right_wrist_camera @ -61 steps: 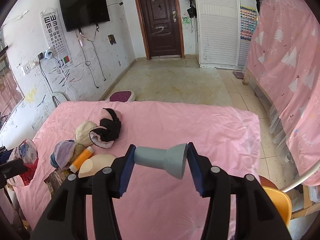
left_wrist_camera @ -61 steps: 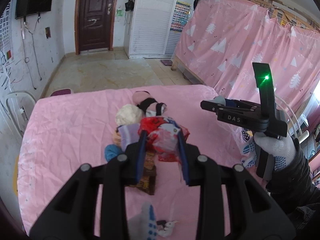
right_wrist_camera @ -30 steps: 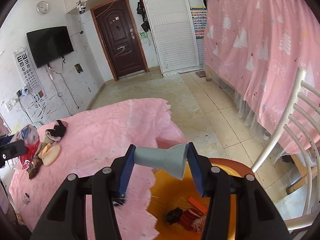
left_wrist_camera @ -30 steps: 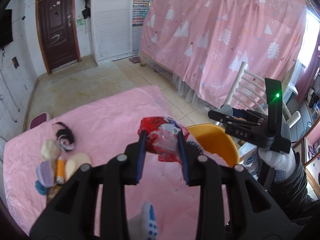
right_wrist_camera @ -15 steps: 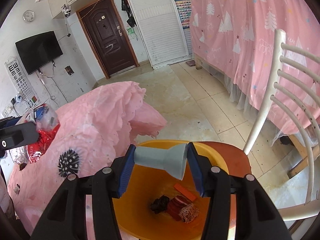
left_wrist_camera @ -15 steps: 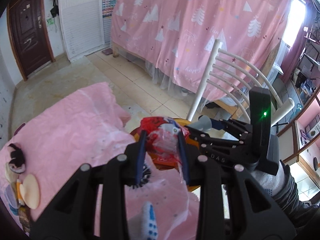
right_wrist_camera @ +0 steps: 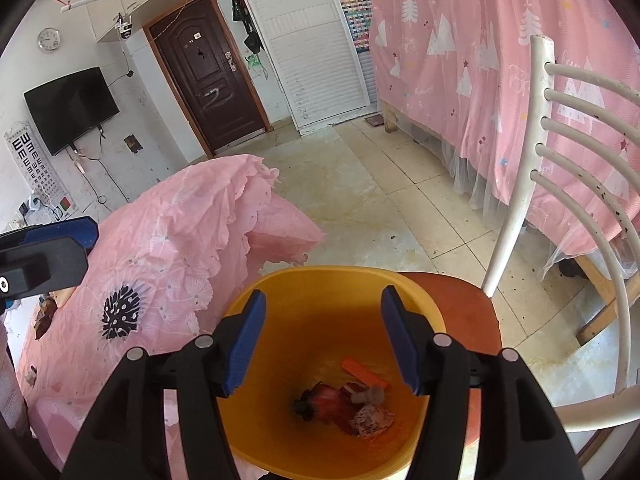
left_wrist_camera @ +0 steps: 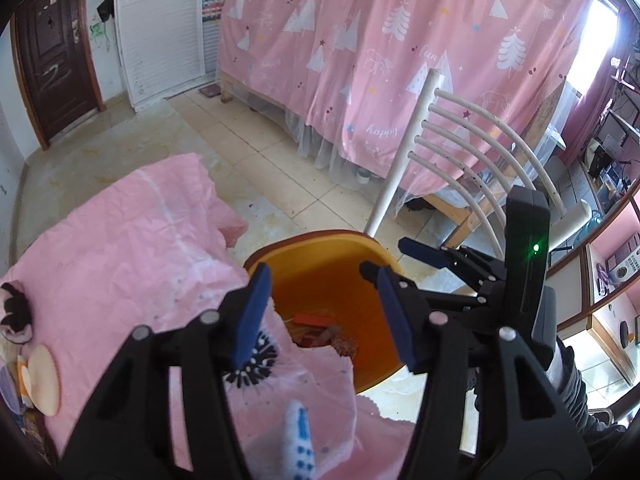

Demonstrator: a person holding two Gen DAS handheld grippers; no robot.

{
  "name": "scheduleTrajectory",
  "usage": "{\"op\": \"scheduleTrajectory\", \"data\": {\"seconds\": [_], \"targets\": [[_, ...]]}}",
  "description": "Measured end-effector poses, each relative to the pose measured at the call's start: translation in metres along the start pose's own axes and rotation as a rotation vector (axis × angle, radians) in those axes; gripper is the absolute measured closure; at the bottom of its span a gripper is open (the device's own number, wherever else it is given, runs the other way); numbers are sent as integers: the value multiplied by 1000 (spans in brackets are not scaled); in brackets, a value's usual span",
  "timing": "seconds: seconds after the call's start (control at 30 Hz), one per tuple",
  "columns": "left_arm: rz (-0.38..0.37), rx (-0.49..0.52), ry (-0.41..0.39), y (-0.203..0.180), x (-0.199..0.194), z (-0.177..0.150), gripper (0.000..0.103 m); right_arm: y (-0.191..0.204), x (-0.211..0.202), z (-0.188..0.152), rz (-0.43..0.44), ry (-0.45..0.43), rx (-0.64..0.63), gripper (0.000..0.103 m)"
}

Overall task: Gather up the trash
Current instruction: 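Carry the red wrapper and grey cone to the basin and open both tools, then move both open tools back over the items on the bed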

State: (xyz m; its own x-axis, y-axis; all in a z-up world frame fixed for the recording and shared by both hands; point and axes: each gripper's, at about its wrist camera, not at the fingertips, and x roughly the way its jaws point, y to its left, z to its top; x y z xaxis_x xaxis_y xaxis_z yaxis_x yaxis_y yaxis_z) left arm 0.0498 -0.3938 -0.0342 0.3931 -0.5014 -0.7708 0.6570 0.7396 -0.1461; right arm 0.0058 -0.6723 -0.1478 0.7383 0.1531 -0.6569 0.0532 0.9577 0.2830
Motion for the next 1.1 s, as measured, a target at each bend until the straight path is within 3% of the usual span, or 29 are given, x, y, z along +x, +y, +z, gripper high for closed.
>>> {"op": "scheduleTrajectory", "data": {"seconds": [0.37, 0.8, 0.9, 1.1], "targets": [[6, -71, -79, 35, -45, -10, 50, 53, -8, 19, 9, -24, -88, 52], [66, -224, -183, 112, -107, -43, 50, 161, 1, 42, 58, -25, -249, 44], [74, -255, -199, 130, -119, -52, 43, 187, 6, 44, 70, -21, -287, 43], [94, -296, -226, 156, -140, -67, 42, 230, 18, 47, 93, -8, -346, 41]]}}
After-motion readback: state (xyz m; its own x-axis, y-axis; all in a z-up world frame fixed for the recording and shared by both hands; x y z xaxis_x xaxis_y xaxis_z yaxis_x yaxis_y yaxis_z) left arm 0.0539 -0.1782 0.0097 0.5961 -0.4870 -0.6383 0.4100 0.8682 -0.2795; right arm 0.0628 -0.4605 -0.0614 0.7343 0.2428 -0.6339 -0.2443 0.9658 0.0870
